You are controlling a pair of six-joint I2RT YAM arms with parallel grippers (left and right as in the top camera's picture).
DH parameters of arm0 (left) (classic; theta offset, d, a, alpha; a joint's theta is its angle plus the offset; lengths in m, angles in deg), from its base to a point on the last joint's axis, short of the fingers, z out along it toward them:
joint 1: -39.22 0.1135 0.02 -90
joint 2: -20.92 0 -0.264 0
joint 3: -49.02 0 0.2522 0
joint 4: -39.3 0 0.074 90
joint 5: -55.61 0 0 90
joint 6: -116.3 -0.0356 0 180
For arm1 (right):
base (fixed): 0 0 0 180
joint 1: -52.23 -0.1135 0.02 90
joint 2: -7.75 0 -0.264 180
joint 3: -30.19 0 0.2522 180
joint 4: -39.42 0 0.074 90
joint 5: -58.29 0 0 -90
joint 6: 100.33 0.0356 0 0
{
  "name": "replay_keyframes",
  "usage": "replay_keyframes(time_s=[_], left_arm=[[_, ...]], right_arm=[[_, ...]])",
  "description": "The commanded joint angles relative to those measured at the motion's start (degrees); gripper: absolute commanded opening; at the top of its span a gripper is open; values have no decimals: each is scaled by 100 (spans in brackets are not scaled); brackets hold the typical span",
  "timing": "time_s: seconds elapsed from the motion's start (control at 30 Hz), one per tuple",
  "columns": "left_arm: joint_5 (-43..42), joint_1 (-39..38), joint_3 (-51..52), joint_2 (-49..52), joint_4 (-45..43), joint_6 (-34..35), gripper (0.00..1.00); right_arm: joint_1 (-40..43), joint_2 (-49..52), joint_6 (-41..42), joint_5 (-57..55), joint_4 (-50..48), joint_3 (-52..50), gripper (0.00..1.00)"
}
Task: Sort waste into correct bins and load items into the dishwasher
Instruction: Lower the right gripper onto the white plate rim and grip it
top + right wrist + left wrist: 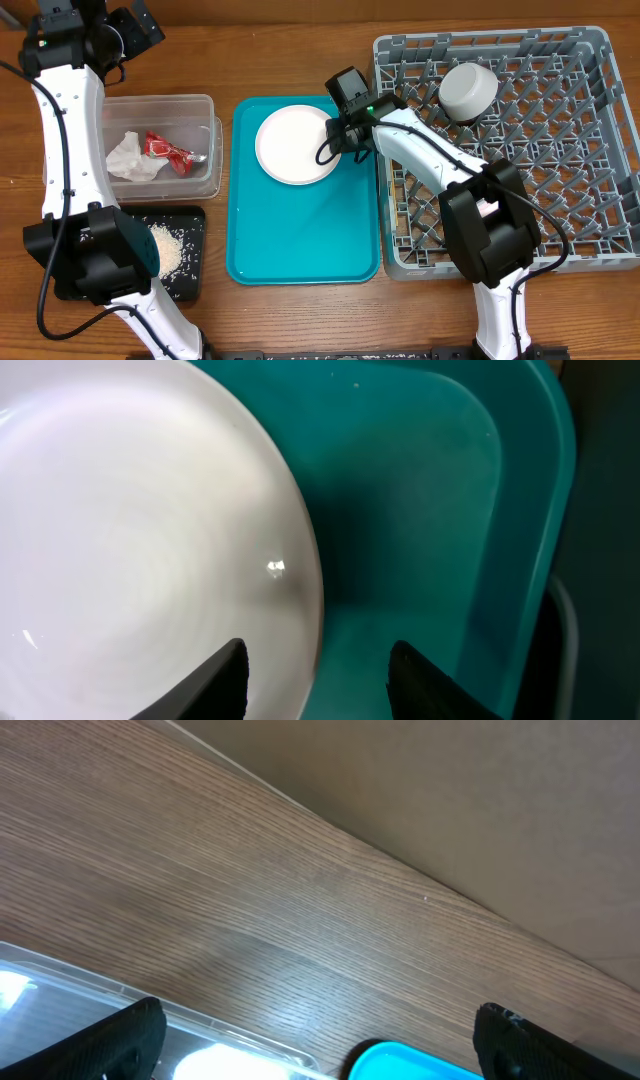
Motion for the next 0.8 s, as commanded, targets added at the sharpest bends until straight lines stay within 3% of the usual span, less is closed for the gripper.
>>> replay_keyframes(time_s=[0.0, 0.6, 0.77], left_arm=[[-61, -4, -149, 76, 2, 96, 100], [-59, -4, -149, 76, 0, 96, 100], [-59, -4, -149, 76, 0, 96, 100]], right_arm=[[-72, 26, -35, 116, -44, -52, 48], [-479, 26, -37, 105, 354, -52, 48], [-476, 24, -748, -131, -48, -44, 51]])
